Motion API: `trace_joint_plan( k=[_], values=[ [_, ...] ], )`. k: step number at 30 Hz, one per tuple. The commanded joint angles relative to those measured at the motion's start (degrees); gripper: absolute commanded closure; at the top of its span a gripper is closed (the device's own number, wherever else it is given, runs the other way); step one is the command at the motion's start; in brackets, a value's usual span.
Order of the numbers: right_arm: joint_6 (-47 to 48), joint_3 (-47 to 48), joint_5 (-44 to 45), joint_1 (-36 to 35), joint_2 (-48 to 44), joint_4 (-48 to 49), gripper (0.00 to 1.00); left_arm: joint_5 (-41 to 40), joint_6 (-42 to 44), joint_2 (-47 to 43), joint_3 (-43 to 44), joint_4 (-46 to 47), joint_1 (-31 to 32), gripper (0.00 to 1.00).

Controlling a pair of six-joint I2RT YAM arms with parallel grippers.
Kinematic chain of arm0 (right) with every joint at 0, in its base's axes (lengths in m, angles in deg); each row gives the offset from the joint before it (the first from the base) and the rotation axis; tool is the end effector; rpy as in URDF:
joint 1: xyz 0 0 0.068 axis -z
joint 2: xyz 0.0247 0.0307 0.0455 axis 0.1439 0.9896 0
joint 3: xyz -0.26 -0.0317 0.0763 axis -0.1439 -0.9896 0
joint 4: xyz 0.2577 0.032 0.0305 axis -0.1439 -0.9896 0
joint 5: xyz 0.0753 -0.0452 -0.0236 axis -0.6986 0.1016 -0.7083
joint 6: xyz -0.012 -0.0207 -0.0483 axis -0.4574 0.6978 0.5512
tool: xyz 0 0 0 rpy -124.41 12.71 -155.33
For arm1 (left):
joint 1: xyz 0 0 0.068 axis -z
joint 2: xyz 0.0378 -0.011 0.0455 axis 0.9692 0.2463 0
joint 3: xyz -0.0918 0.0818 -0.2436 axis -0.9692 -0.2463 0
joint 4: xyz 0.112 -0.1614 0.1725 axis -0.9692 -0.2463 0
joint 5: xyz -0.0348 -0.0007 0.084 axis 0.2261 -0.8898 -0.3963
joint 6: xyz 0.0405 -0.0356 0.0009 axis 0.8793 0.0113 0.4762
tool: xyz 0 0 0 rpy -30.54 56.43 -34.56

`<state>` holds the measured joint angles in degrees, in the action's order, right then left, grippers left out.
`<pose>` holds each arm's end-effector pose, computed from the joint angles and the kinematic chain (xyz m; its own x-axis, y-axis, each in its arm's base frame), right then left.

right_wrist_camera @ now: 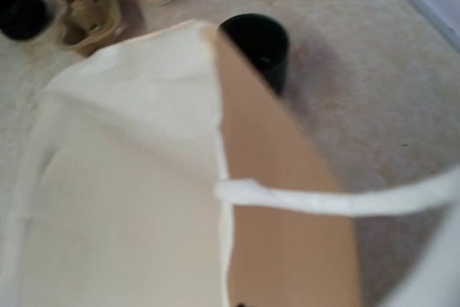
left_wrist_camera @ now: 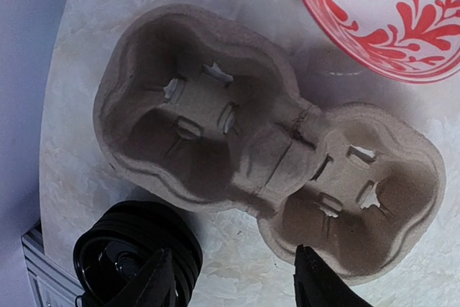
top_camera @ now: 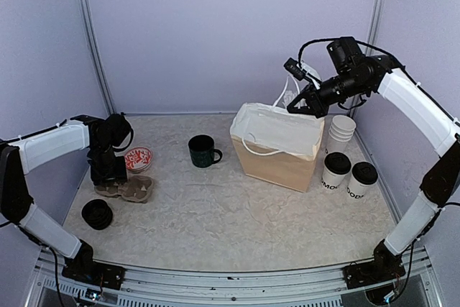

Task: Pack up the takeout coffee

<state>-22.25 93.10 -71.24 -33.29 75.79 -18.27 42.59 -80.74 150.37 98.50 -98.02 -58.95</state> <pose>0.2949 0.1588 0.4062 -0.3647 -0.4966 -0.7877 -0.8801 0.4600 0.1174 0.2424 -0.0628 0.2299 -0.9127 -0.3166 -0.2583 -0.3623 0.9193 0.1538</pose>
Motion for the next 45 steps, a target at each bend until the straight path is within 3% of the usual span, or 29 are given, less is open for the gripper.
trace_joint_plan(
  k=[1, 9, 12, 14, 18, 24, 28, 38, 42, 45],
  values=[
    [3.8, -2.4, -5.3, -0.6, -1.4, -0.6, 1.0, 3.1, 3.0, 1.9, 1.1, 3.8, -0.2, 0.45],
    [9.9, -3.1, -9.0, -0.6, -2.4, -3.9, 1.0, 3.0, 13.6, 5.5, 4.5, 4.5, -0.5, 0.44],
    [10.1, -3.5, -9.4, -0.7, -2.4, -3.8, 1.0, 4.9, 13.4, 7.8, 4.7, 4.4, -2.8, 0.52],
    [10.2, -3.6, -9.6, -0.8, -2.4, -4.0, 1.0, 5.1, 14.7, 9.1, 5.2, 4.3, -2.6, 0.62],
    [10.5, -3.8, -8.9, -0.8, -1.9, -4.3, 1.0, 8.6, 17.6, 10.4, 6.7, 6.0, 2.8, 0.69],
    [10.3, -3.4, -8.5, -0.9, -0.8, -4.9, 1.0, 11.3, 18.0, 16.7, 6.8, 8.2, 6.9, 0.89],
    [10.0, -2.7, -8.0, -1.0, -0.3, -5.5, 1.0, 11.1, 19.0, 21.5, 10.2, 9.1, 9.5, 0.92],
    [9.3, -2.4, -5.3, -1.0, 0.6, -5.6, 1.0, 17.3, 22.7, 31.4, 23.9, 12.4, 13.9, 0.9],
    [9.4, -1.9, -4.5, -1.0, 0.6, -6.0, 1.0, 16.4, 24.9, 30.6, 23.7, 8.6, 14.3, 0.81],
    [9.5, -1.5, -5.4, -1.0, 0.8, -6.5, 1.0, 14.3, 29.1, 25.3, 22.6, 6.6, 15.6, 0.66]
  ],
)
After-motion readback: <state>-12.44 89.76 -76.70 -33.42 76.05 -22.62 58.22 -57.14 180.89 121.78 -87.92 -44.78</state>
